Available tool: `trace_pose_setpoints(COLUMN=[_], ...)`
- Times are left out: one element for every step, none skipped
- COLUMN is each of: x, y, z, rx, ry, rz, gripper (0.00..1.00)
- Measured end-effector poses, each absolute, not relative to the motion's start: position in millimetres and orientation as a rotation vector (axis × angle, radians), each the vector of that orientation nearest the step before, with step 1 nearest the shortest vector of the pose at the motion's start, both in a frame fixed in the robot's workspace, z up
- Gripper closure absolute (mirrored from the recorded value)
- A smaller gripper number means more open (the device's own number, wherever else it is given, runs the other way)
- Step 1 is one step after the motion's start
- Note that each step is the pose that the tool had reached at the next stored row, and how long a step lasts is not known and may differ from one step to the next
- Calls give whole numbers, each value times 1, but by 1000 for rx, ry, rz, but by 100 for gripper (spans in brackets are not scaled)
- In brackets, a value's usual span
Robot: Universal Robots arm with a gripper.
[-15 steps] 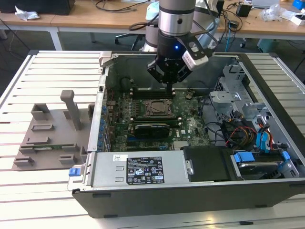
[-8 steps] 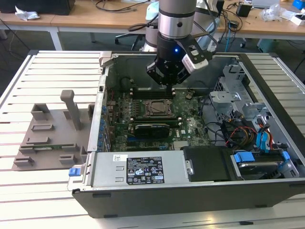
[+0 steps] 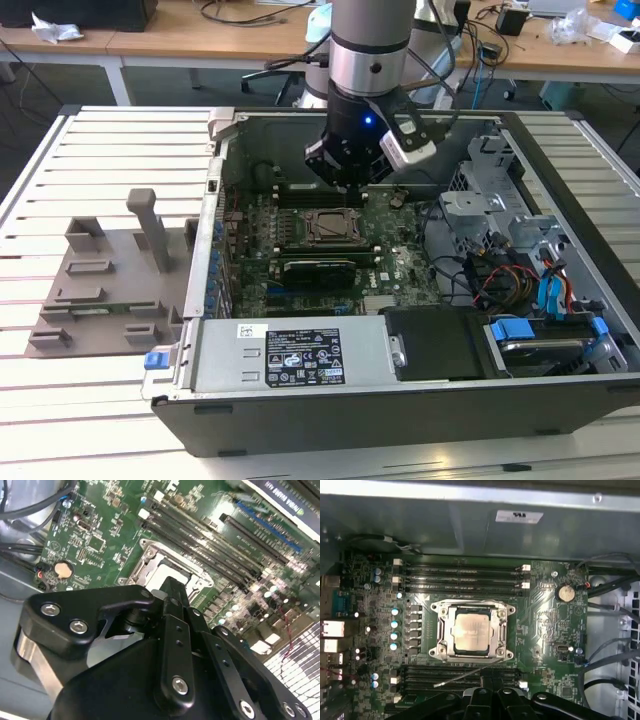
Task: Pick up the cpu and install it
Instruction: 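Install the second cpu locking lever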
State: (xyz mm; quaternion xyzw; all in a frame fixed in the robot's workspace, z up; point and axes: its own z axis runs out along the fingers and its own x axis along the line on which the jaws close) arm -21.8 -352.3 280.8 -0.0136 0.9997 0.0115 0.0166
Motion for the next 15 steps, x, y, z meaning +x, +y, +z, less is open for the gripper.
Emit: trace_pose_setpoints(x=[-23, -24, -24, -24, -24, -24, -24, -24, -24, -24, -24, -24, -24, -24, -24], y=[-357, -364, -369, -373, -375, -375, -376, -377, -377, -377, -378, -378, -378, -378, -378], z=[280, 279, 279, 278, 277, 276, 275, 273, 272, 271, 269, 268, 267, 265, 264], rx=[-42, -42, -42, -41, -41, -41, -41, -41, -41, -41, -41, -41, -41, -41, -41], ry=[3108, 3107, 3107, 3106, 3106, 3106, 3106, 3106, 3106, 3106, 3106, 3106, 3106, 3106, 3106], rz=[51, 70, 85, 94, 98, 99, 99, 98, 98, 98, 98, 98, 98, 98, 98], gripper=[89, 89, 89, 89, 89, 89, 89, 89, 89, 89, 89, 89, 89, 89, 89])
